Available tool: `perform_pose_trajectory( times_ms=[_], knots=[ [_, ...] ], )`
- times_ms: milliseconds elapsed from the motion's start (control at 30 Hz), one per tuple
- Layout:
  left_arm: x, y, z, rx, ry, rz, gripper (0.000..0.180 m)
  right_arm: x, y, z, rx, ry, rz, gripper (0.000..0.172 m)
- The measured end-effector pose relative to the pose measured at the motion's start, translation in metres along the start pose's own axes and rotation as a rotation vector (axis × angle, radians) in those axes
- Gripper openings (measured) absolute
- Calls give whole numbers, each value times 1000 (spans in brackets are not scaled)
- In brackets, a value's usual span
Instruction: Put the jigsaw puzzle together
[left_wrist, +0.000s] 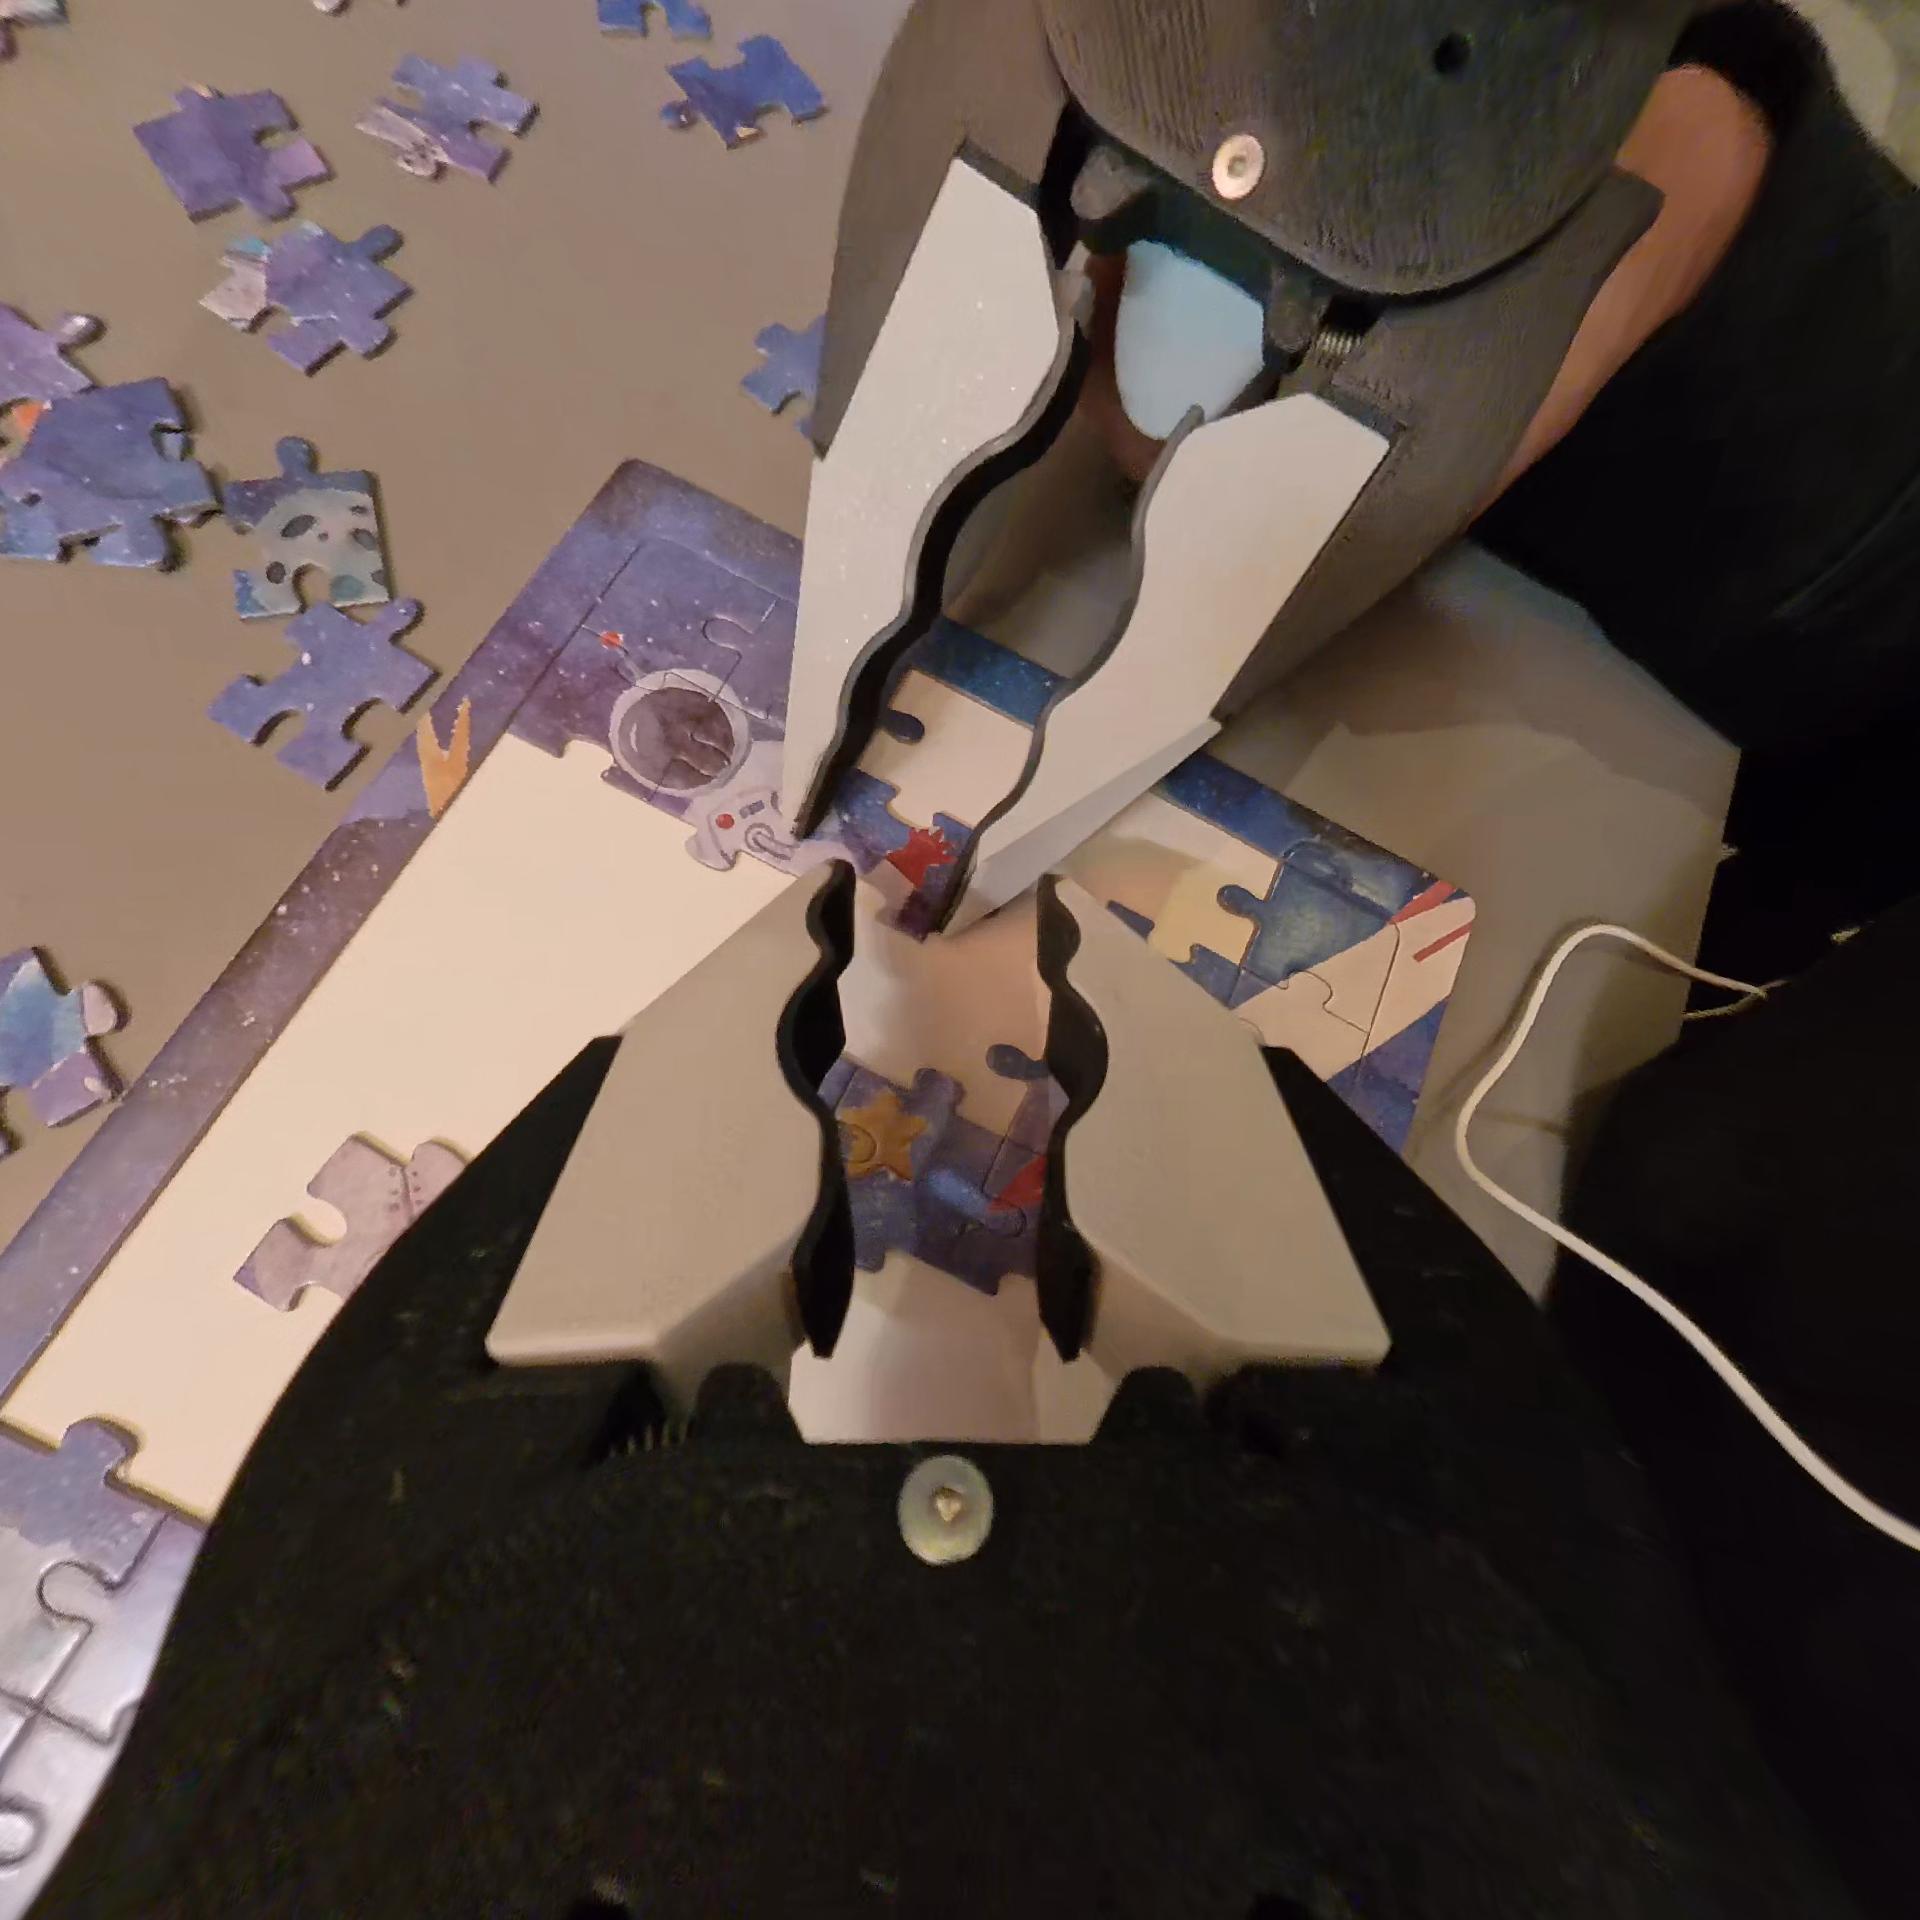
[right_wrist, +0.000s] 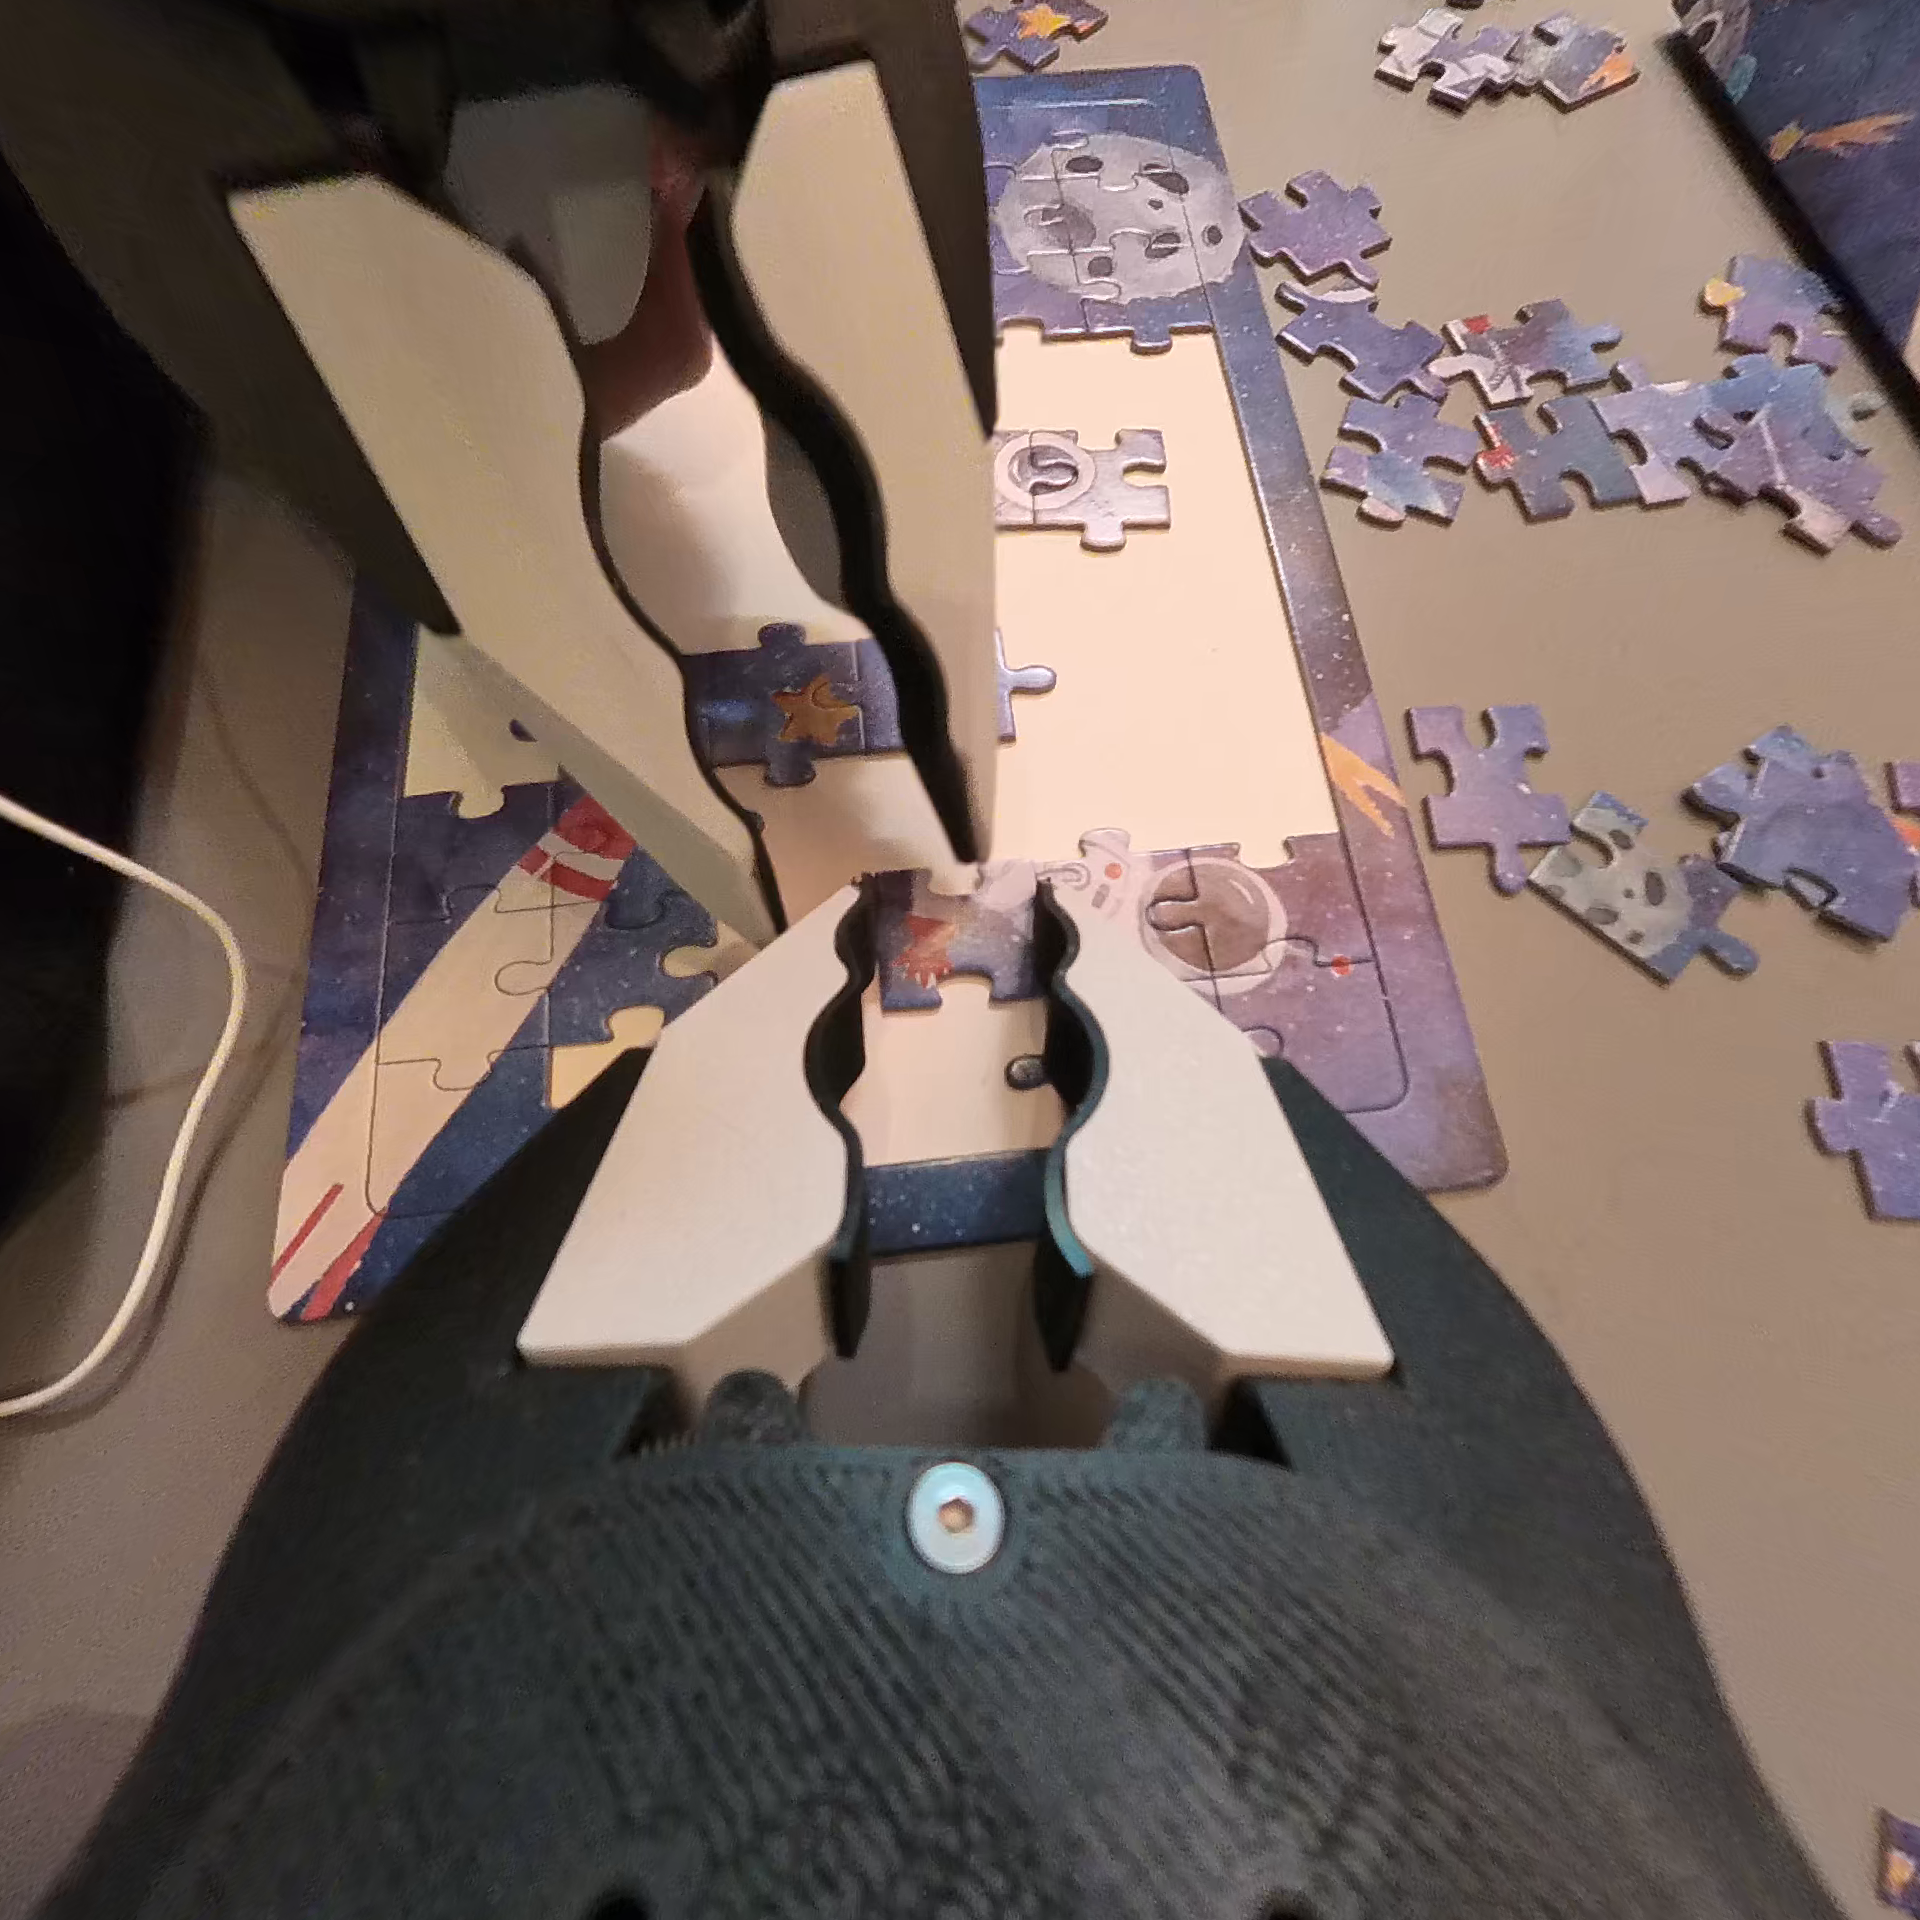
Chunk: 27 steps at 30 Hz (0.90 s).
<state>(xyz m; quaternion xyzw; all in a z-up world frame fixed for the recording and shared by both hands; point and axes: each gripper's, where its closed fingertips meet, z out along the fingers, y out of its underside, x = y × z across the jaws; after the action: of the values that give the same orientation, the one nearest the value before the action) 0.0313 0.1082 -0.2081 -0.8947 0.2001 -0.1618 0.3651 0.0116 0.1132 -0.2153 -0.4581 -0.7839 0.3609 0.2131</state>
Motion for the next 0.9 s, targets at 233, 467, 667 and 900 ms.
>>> perform_pose_trajectory(
  times_ms=[233, 467, 667, 900],
  knots=[
    [-3, 5, 7, -13, -19, 4, 45, 3, -5, -10, 54, 0, 19, 32],
    [-3, 1, 5, -1, -28, 19, 45, 6, -8, -15, 85, 1, 46, 33],
    [0, 4, 9, -13, -15, 25, 46, 4, 1, -6, 14, -11, 53, 34],
    [-1, 4, 7, -16, -18, 19, 46, 4, -1, -8, 35, -8, 51, 33]
  ],
)
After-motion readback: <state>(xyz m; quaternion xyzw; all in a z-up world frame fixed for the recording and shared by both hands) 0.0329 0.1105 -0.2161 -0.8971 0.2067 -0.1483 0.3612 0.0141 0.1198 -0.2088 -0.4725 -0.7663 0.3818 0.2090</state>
